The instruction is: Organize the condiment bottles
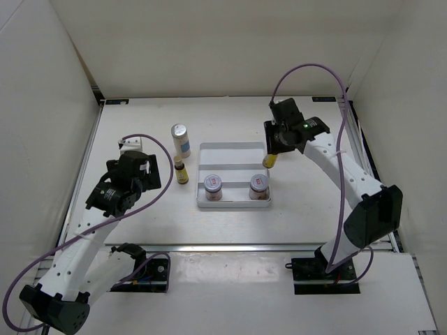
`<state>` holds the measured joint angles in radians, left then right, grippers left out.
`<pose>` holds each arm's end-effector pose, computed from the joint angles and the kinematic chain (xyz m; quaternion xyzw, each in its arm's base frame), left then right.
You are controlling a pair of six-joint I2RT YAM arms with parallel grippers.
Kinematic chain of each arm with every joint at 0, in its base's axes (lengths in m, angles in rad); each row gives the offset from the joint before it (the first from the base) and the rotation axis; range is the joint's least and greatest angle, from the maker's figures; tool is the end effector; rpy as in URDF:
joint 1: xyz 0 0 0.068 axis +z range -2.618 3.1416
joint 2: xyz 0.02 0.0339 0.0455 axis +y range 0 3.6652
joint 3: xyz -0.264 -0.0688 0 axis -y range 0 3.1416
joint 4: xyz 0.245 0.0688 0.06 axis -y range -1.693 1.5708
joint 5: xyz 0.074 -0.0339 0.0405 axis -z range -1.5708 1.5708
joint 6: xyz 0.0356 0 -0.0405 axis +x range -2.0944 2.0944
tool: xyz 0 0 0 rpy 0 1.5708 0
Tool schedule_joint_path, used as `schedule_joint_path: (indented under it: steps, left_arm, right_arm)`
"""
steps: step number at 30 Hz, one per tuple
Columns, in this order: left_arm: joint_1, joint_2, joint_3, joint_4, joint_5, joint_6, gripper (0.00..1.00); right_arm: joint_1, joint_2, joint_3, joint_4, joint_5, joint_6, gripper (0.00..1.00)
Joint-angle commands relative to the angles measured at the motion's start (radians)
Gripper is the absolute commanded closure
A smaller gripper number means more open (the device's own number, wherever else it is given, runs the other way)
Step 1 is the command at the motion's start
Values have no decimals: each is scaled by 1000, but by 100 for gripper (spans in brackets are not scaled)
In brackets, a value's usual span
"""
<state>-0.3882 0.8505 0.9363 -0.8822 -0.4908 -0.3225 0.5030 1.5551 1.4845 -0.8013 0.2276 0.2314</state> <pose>0.1531 -0.0445 0.3174 -0.0622 0.9008 0.0835 0.4217 0.2969 0.1542 0.3368 -0.0879 0.9302 0.0225 0.3558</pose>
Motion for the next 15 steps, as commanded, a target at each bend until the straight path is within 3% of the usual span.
schedule_joint_path:
  steps: [1,15]
  left_arm:
    - [5,-14,-1,19,-6,3,0]
    - [5,-14,-1,19,-6,3,0]
  right_arm:
    - [49,-20,34,-13,-70,-9,100]
    - [95,151,5,67,-5,-9,100]
